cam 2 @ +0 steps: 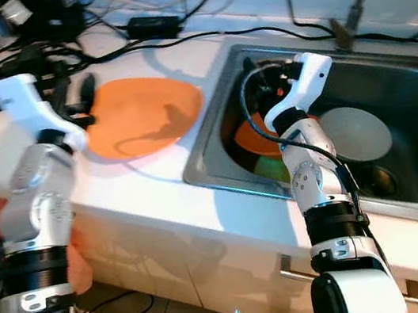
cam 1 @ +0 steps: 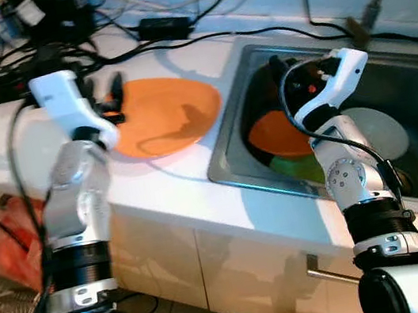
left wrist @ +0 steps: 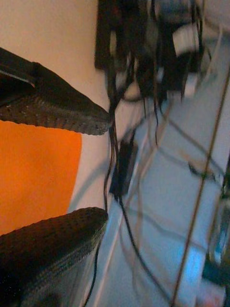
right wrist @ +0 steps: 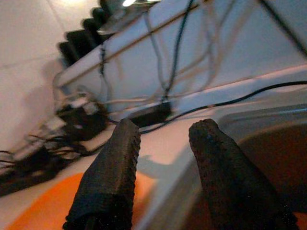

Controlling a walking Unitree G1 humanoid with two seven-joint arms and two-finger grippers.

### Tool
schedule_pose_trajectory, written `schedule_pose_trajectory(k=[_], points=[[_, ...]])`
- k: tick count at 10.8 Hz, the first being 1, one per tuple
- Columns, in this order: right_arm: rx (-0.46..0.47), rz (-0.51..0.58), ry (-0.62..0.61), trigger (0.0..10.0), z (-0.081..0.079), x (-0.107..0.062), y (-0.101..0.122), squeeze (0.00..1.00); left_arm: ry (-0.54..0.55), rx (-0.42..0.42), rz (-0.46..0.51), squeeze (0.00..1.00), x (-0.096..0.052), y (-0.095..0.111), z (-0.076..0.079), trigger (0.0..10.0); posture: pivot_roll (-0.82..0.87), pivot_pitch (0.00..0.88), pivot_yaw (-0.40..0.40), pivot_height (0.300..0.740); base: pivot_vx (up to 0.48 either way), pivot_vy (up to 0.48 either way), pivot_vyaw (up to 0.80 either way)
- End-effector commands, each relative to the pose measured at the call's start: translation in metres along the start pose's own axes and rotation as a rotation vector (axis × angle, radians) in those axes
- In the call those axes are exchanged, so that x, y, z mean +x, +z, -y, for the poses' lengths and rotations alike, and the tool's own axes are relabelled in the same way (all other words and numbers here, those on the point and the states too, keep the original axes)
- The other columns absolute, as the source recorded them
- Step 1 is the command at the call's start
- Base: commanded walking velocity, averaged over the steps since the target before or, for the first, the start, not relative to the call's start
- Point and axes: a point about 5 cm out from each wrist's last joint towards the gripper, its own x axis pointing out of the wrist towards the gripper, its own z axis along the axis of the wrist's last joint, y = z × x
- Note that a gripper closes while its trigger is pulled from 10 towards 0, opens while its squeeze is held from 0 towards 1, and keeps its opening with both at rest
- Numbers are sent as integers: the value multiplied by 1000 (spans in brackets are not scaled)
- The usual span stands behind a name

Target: Kitchen organization

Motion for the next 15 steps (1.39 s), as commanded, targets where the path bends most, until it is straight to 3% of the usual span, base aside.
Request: schedule_pose_trajectory(k=[1,2,3,4,5,6,7,9,12,15], points=[[29,-26,21,10000,-1,-5,-6,0,62,-17,7,0,2,6,-11,10000,243,95,-28,740,0,0,0],[37,-59,40,10000,-4,-11,-14,0,130,-41,8,0,-4,10,-30,10000,246,99,-27,740,0,0,0],[40,-70,43,10000,-5,-12,-17,0,169,-61,4,0,-8,10,-37,10000,248,100,-27,740,0,0,0],[43,-78,48,10000,-6,-14,-18,0,202,-84,-5,992,-12,7,-44,10000,249,100,-28,740,0,0,0],[43,-88,56,10000,-7,-14,-18,0,245,-125,-57,1000,-17,-1,-50,10000,250,99,-31,740,0,0,0],[41,-92,58,10000,-7,-14,-18,0,250,-153,-74,1000,-18,-4,-49,10000,250,99,-31,740,0,0,0],[38,-99,64,10000,-9,-15,-18,0,242,-261,-141,0,-19,-12,-49,10000,250,94,-33,740,0,0,0],[37,-104,72,10000,-11,-16,-19,0,234,-363,-214,0,-22,-18,-52,10000,253,88,-32,740,0,0,0],[40,-109,87,10000,-15,-14,-19,0,140,-458,-270,0,-23,-10,-48,10000,257,80,-28,740,0,0,0],[45,-111,92,10000,-16,-14,-19,0,110,-501,-309,0,-22,-6,-48,10000,256,83,-23,740,0,0,0]])
